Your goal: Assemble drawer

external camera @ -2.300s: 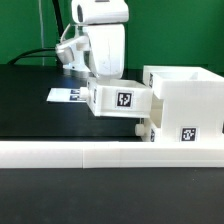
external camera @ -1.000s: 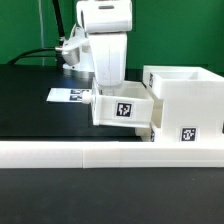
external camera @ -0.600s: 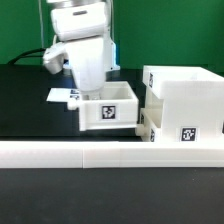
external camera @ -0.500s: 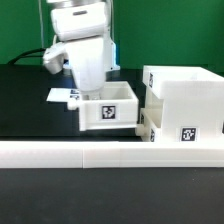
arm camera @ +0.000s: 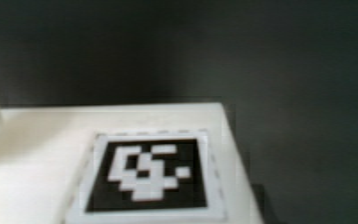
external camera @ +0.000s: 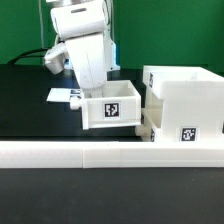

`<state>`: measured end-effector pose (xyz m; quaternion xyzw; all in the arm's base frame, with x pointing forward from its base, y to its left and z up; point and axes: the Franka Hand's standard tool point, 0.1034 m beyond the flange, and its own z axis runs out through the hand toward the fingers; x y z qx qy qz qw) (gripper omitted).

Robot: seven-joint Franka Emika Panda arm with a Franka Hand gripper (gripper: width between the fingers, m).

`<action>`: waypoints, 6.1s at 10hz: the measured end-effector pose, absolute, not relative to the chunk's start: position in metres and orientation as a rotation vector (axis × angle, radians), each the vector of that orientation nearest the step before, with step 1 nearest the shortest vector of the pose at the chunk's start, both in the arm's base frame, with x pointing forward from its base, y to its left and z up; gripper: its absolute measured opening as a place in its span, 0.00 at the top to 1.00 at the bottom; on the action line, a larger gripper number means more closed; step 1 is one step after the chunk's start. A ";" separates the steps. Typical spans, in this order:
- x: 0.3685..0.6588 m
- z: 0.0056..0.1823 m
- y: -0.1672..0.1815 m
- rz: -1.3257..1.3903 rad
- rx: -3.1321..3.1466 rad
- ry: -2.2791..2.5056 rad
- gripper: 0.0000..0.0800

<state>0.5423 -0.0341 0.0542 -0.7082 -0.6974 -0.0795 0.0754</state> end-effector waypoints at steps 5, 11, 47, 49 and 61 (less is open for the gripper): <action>0.541 0.052 -0.040 -0.255 -2.157 -2.082 0.95; 0.544 0.055 -0.019 -0.205 -2.191 -2.098 0.95; 0.545 0.052 0.016 -0.126 -2.215 -2.088 0.95; 0.545 0.052 0.016 -0.125 -2.214 -2.087 0.86; 0.561 0.122 -0.031 -0.048 -2.238 -2.142 0.19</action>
Offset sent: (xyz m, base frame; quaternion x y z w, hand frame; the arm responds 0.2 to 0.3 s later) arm 0.0000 0.0000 0.0000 -0.0899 0.0000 0.0000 0.9960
